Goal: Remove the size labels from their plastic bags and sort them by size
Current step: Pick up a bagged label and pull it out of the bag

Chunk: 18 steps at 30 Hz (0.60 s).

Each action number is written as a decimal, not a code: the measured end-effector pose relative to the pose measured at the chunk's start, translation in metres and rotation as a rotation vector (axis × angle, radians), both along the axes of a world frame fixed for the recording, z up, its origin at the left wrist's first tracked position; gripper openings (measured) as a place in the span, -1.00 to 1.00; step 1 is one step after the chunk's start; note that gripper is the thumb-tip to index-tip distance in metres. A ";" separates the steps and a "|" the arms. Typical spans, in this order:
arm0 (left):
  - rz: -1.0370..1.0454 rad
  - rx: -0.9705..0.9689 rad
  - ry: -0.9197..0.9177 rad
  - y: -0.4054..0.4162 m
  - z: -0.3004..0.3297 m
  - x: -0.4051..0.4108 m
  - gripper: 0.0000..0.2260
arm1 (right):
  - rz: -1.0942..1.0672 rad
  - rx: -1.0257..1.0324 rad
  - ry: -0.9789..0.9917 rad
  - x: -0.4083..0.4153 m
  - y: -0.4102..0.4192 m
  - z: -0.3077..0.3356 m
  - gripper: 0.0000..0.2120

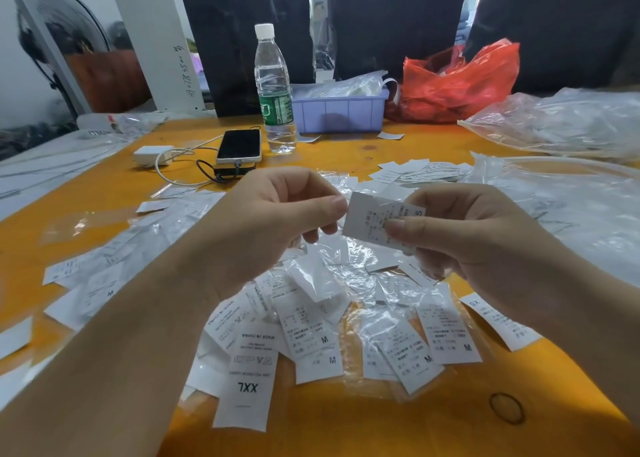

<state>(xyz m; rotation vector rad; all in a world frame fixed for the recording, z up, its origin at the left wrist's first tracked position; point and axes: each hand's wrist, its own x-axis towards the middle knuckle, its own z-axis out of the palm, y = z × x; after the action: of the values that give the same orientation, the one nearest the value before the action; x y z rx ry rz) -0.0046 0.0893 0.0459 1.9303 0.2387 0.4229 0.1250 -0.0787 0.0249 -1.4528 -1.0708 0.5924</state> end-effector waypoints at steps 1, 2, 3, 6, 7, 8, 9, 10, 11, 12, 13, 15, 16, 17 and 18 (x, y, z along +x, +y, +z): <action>-0.002 0.022 -0.005 -0.002 -0.001 0.000 -0.89 | -0.001 0.002 -0.003 -0.001 0.000 -0.001 -0.89; -0.010 0.044 -0.013 -0.004 -0.002 0.000 -0.93 | -0.006 0.001 -0.007 -0.001 0.000 -0.001 -0.90; -0.020 0.057 -0.021 -0.007 -0.004 0.001 -0.94 | -0.009 -0.001 -0.015 -0.002 0.000 -0.002 -0.90; -0.042 0.077 -0.050 -0.012 -0.008 0.003 -0.92 | -0.014 0.000 -0.029 -0.001 0.000 -0.004 -0.85; -0.048 0.075 -0.057 -0.013 -0.008 0.004 -0.92 | -0.015 0.000 -0.031 0.000 0.000 -0.005 -0.83; -0.055 0.071 -0.059 -0.014 -0.008 0.004 -0.92 | -0.017 0.000 -0.035 0.000 -0.001 -0.005 -0.81; -0.062 0.068 -0.056 -0.014 -0.009 0.004 -0.92 | -0.020 -0.001 -0.038 0.000 -0.001 -0.006 -0.81; -0.064 0.067 -0.053 -0.015 -0.009 0.005 -0.92 | -0.023 -0.002 -0.040 0.000 0.000 -0.006 -0.81; -0.057 0.073 -0.054 -0.015 -0.009 0.005 -0.92 | -0.021 -0.005 -0.040 0.000 0.000 -0.006 -0.81; -0.036 0.084 -0.058 -0.014 -0.011 0.006 -0.89 | -0.015 -0.007 -0.037 0.000 0.000 -0.006 -0.83; -0.007 0.089 -0.059 -0.013 -0.012 0.006 -0.80 | -0.008 -0.009 -0.035 0.000 0.000 -0.006 -0.84; 0.029 0.085 -0.043 -0.013 -0.013 0.007 -0.65 | 0.000 -0.017 -0.046 0.000 0.001 -0.007 -0.83; 0.020 0.098 -0.033 -0.014 -0.013 0.007 -0.67 | 0.006 -0.019 -0.049 0.000 0.001 -0.007 -0.82; 0.000 0.125 -0.031 -0.015 -0.012 0.007 -0.75 | 0.013 -0.019 -0.043 0.000 0.001 -0.007 -0.81; -0.010 0.151 -0.032 -0.016 -0.011 0.006 -0.84 | 0.016 -0.019 -0.029 0.000 0.001 -0.006 -0.80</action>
<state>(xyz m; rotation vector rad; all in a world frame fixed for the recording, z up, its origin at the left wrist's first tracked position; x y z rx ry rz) 0.0016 0.0736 0.0350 2.0701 0.1808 0.4761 0.1252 -0.0776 0.0185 -1.4742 -1.1029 0.5963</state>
